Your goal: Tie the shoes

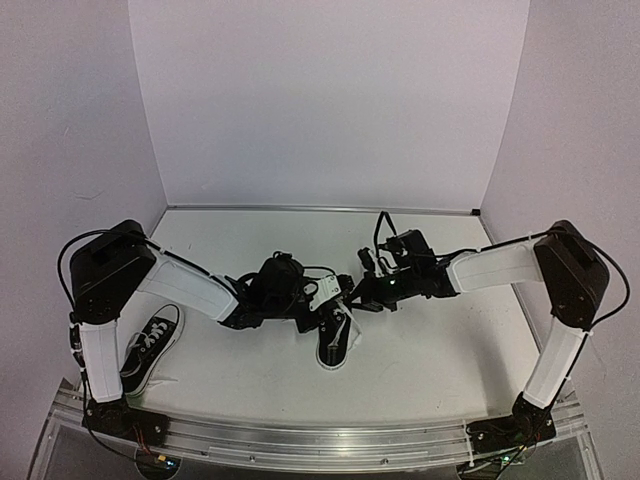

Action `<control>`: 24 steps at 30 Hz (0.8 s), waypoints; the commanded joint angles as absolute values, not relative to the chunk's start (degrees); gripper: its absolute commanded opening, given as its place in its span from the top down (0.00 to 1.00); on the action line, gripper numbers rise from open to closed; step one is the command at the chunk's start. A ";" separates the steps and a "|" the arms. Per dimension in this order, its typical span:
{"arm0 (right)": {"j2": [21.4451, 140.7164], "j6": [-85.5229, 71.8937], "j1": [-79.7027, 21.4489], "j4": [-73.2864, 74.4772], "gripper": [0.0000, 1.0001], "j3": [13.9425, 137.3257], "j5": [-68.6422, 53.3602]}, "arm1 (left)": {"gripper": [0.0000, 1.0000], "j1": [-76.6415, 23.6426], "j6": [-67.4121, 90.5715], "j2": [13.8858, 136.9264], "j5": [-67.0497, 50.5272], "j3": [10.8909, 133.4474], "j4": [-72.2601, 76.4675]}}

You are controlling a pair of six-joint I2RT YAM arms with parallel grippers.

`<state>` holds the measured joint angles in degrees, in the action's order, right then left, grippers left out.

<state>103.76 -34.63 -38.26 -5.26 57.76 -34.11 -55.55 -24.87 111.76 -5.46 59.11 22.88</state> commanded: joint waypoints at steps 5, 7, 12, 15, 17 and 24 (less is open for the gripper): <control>100.15 -35.49 -37.71 -8.52 1.00 56.69 -34.23 | 1.00 -55.37 -23.58 113.45 -7.39 59.08 26.22; 100.31 -35.49 -37.71 -8.67 1.00 56.76 -35.01 | 1.00 -55.34 -23.24 113.79 -7.02 59.32 26.58; 100.95 -35.32 -37.71 -8.96 1.00 56.55 -37.11 | 1.00 -54.76 -21.59 114.50 -6.89 60.12 26.83; 101.53 -35.32 -37.71 -9.00 1.00 56.51 -37.90 | 1.00 -54.38 -20.29 114.66 -6.59 59.95 27.87; 102.13 -35.39 -37.76 -9.11 1.00 56.58 -38.59 | 1.00 -54.17 -19.60 114.69 -6.39 59.89 28.38; 103.83 -36.26 -37.88 -10.47 1.00 56.88 -40.23 | 1.00 -54.05 -18.44 114.91 -7.72 60.33 29.57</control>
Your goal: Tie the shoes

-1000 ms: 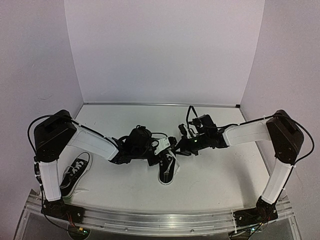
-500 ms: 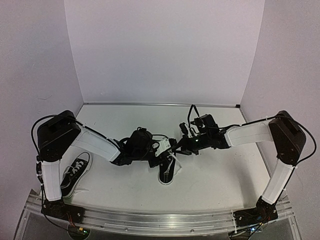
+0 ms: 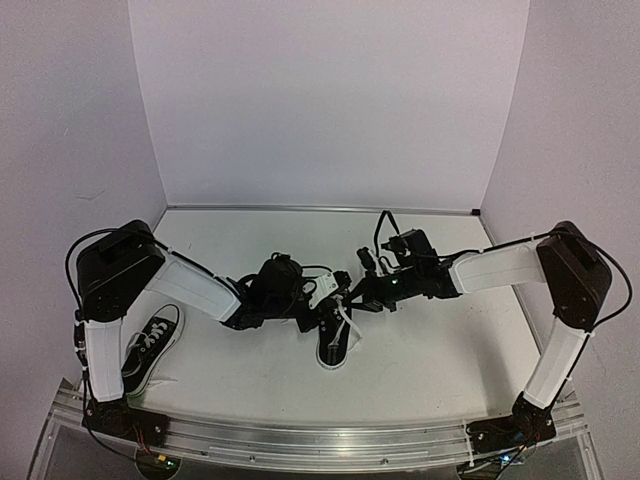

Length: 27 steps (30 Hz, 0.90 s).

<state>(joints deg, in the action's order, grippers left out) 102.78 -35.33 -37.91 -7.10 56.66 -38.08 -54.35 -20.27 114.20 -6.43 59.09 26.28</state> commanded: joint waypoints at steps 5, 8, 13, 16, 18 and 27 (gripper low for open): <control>104.79 -37.34 -37.89 -11.99 1.00 56.98 -40.51 | 1.00 -54.05 -18.18 115.63 -10.58 60.44 30.39; 105.03 -37.81 -37.88 -12.56 0.98 56.97 -40.48 | 1.00 -54.07 -18.01 115.70 -11.65 59.89 31.19; 104.52 -37.96 -37.77 -13.24 0.88 55.70 -41.35 | 1.00 -54.04 -17.24 115.71 -11.24 59.15 32.97; 102.75 -37.89 -36.69 -13.36 0.81 54.45 -41.55 | 1.00 -54.04 -17.18 115.84 -10.95 59.14 32.78; 100.86 -37.75 -35.59 -13.36 0.76 53.40 -41.39 | 1.00 -54.05 -17.28 115.84 -10.74 59.09 32.70; 100.04 -38.21 -31.13 -13.12 0.75 51.85 -38.84 | 1.00 -54.05 -18.53 115.53 -10.12 58.98 30.57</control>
<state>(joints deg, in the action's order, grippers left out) 100.58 -37.83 -31.75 -11.70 51.92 -40.43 -54.15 -18.00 115.50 -10.04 59.11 30.02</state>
